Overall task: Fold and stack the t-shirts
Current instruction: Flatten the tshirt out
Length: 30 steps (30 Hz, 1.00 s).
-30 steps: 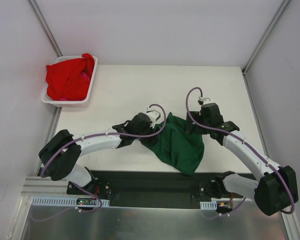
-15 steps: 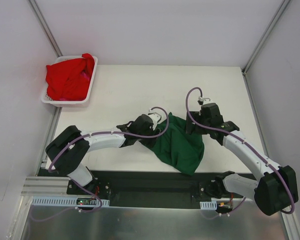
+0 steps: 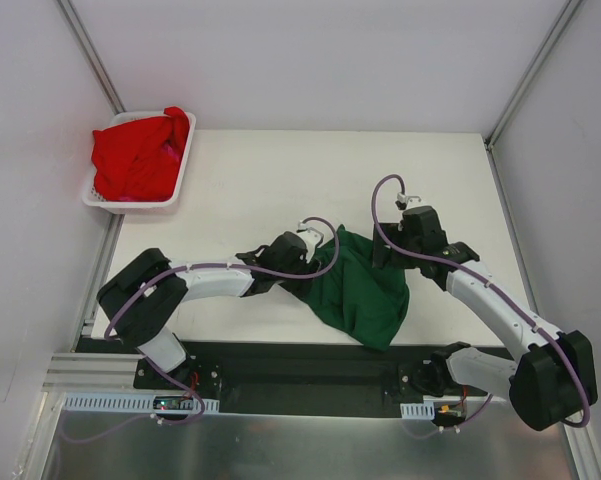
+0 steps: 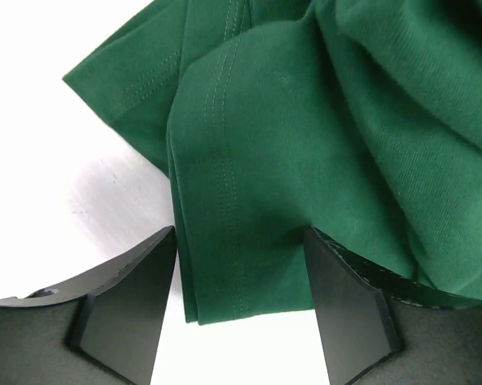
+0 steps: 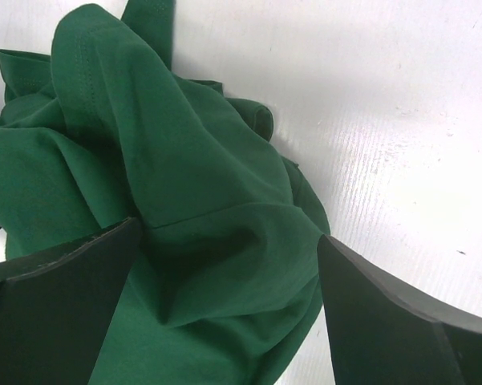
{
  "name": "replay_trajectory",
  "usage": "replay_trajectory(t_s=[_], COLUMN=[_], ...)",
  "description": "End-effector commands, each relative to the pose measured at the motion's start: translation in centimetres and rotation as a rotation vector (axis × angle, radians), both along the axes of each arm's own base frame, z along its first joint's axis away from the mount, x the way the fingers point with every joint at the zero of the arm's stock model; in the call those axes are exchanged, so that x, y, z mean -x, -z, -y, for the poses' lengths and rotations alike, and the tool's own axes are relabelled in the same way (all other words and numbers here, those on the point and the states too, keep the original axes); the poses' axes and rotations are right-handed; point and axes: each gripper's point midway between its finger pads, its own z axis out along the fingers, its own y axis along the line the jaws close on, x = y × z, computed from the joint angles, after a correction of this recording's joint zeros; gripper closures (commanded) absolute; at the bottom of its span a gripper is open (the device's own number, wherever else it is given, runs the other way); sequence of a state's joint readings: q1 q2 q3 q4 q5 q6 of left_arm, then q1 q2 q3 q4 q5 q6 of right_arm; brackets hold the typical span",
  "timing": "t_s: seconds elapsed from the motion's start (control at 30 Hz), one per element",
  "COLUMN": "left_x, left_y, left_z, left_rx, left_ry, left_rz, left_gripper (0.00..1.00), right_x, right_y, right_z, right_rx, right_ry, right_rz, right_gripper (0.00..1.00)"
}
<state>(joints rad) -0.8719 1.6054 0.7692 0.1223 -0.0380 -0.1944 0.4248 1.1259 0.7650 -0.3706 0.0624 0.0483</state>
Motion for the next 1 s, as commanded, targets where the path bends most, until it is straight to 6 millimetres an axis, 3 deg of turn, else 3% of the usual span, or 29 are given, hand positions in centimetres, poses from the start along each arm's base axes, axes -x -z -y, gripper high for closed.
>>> replay_trajectory(t_s=[0.0,0.13,0.27,0.47,0.57,0.73,0.8,0.9,0.97], left_x=[0.81,0.89,0.91,1.08,1.14,1.12,1.11,1.12,1.10], left_y=[1.50,1.44,1.49,1.68,1.68,1.68,1.63,1.57,1.52], left_z=[-0.15,0.04,-0.01,-0.22,-0.28,-0.34,-0.28,-0.25,-0.19], left_rx=[-0.007,0.002,0.001,-0.004,-0.003,-0.004,-0.002,-0.001,0.001], left_ry=[-0.002,0.000,-0.003,-0.003,-0.004,-0.006,-0.005,-0.004,-0.003], left_rz=[-0.033,-0.036,-0.037,-0.041,-0.042,-0.040,-0.040,-0.040,-0.040], left_gripper=[0.40,0.51,0.52,0.52,0.52,0.55,0.65,1.00,1.00], right_x=[-1.05,-1.17,-1.16,-1.24,-1.27,-1.27,-1.23,-1.17,-1.12], right_y=[-1.37,-1.19,-0.93,-0.89,-1.03,-1.09,-1.07,-1.19,-1.43], right_z=[-0.69,-0.76,-1.02,-1.12,-1.29,-1.22,-1.22,-1.05,-0.92], right_rx=[-0.026,-0.027,-0.033,-0.039,-0.043,-0.039,-0.037,-0.034,-0.030], right_ry=[-0.014,-0.014,-0.021,-0.024,-0.032,-0.035,-0.035,-0.032,-0.031], right_rz=[0.037,0.031,0.023,0.024,0.027,0.029,0.028,0.031,0.037], right_gripper=[0.04,0.03,0.04,0.28,0.45,0.82,0.97,0.99,0.99])
